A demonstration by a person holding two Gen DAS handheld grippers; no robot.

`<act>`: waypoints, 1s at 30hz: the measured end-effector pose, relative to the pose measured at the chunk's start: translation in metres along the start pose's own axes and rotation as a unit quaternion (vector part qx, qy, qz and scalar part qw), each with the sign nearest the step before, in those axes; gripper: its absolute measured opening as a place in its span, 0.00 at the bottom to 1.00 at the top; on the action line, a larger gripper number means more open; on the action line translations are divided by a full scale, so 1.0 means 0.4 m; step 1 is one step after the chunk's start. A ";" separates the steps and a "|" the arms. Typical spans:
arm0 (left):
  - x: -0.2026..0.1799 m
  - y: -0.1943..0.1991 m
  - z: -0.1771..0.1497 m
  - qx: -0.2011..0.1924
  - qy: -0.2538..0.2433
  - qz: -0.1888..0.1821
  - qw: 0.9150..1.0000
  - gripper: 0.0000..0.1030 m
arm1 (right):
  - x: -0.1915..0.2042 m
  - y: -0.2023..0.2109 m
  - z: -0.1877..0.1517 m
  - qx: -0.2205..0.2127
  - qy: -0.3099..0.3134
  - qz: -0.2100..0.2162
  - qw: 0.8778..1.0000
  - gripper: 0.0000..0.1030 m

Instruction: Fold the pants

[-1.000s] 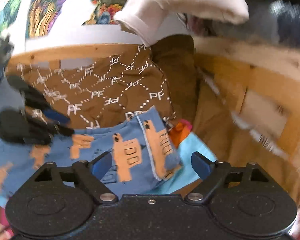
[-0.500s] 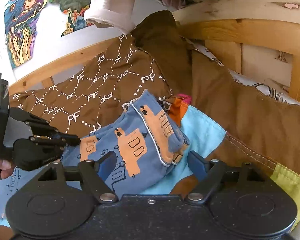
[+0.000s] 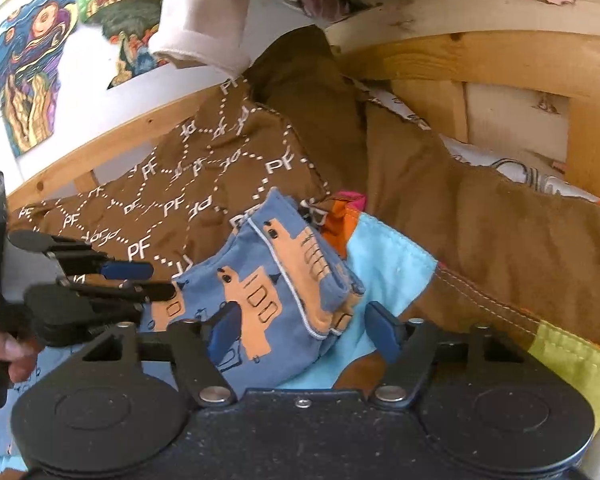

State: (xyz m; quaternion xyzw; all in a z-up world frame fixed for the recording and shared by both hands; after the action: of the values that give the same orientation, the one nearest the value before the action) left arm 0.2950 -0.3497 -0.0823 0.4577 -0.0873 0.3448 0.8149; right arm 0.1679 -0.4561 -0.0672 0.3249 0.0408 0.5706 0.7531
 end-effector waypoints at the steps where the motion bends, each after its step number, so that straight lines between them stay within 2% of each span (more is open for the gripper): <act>1: -0.006 -0.018 -0.006 0.011 -0.007 0.005 1.000 0.33 | -0.006 -0.001 0.001 -0.002 -0.005 -0.003 1.000 0.60; 4: -0.012 -0.024 0.001 0.012 -0.007 0.015 1.000 0.34 | -0.027 -0.009 0.010 -0.008 -0.031 -0.006 0.999 0.46; 6: -0.004 -0.017 0.004 0.015 0.006 0.012 1.000 0.39 | -0.046 -0.014 0.016 -0.011 -0.056 -0.008 0.998 0.32; 7: 0.006 -0.013 0.005 0.017 0.019 0.009 1.000 0.45 | -0.055 -0.015 0.018 -0.012 -0.067 -0.009 0.998 0.29; 8: 0.021 -0.006 0.010 0.018 0.040 0.006 0.999 0.50 | -0.063 -0.015 0.018 -0.012 -0.073 -0.010 0.997 0.24; 10: 0.055 0.008 0.025 0.011 0.100 -0.008 0.995 0.55 | -0.067 -0.011 0.019 -0.013 -0.075 -0.013 0.997 0.20; 12: 0.085 0.028 0.043 0.002 0.172 -0.036 0.984 0.59 | -0.060 -0.007 0.020 -0.015 -0.065 -0.014 0.998 0.18; 13: 0.092 0.038 0.053 -0.001 0.205 -0.057 0.977 0.59 | -0.053 -0.005 0.021 -0.018 -0.051 -0.018 0.998 0.18; 15: 0.098 0.050 0.077 0.000 0.276 -0.126 0.953 0.59 | -0.031 0.001 0.023 -0.027 -0.010 -0.027 0.999 0.16; 16: 0.095 0.052 0.089 0.002 0.304 -0.162 0.939 0.59 | -0.015 0.006 0.023 -0.033 0.016 -0.032 0.999 0.16; 17: 0.081 0.057 0.101 0.008 0.333 -0.206 0.920 0.59 | 0.001 0.012 0.022 -0.039 0.043 -0.037 0.998 0.16; 20: 0.051 0.052 0.130 0.035 0.387 -0.286 0.876 0.59 | 0.061 0.026 0.010 -0.058 0.141 -0.049 0.987 0.16; 22: 0.033 0.047 0.145 0.046 0.403 -0.312 0.859 0.59 | 0.100 0.028 -0.004 -0.063 0.198 -0.053 0.977 0.15; 23: 0.023 0.045 0.153 0.051 0.407 -0.319 0.854 0.60 | 0.116 0.028 -0.013 -0.064 0.223 -0.054 0.971 0.15; 25: 0.007 0.041 0.168 0.057 0.408 -0.332 0.848 0.61 | 0.144 0.027 -0.033 -0.065 0.269 -0.054 0.959 0.15; 26: -0.003 0.041 0.175 0.059 0.406 -0.335 0.849 0.62 | 0.156 0.027 -0.041 -0.066 0.286 -0.052 0.955 0.15; 28: -0.016 0.042 0.187 0.065 0.395 -0.324 0.857 0.62 | 0.179 0.026 -0.056 -0.065 0.318 -0.048 0.945 0.15; 30: -0.023 0.035 0.193 0.072 0.379 -0.299 0.873 0.58 | 0.194 0.026 -0.071 -0.065 0.341 -0.044 0.937 0.14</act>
State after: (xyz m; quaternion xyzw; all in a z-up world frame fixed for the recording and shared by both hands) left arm 0.2924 -0.4114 -0.0332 0.3536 0.3945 0.2372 0.8143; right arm 0.1736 -0.3735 -0.0600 0.0591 0.2722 0.6144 0.7382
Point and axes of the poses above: each gripper's, at about its wrist camera, not at the fingertips, and y roughly against the way its jaws point, x to its left, z to its top, the point moved 10 cm from there along -y, roughly the way its jaws point, and after that the axes turned 3 degrees about -y, right-handed, at the moved point
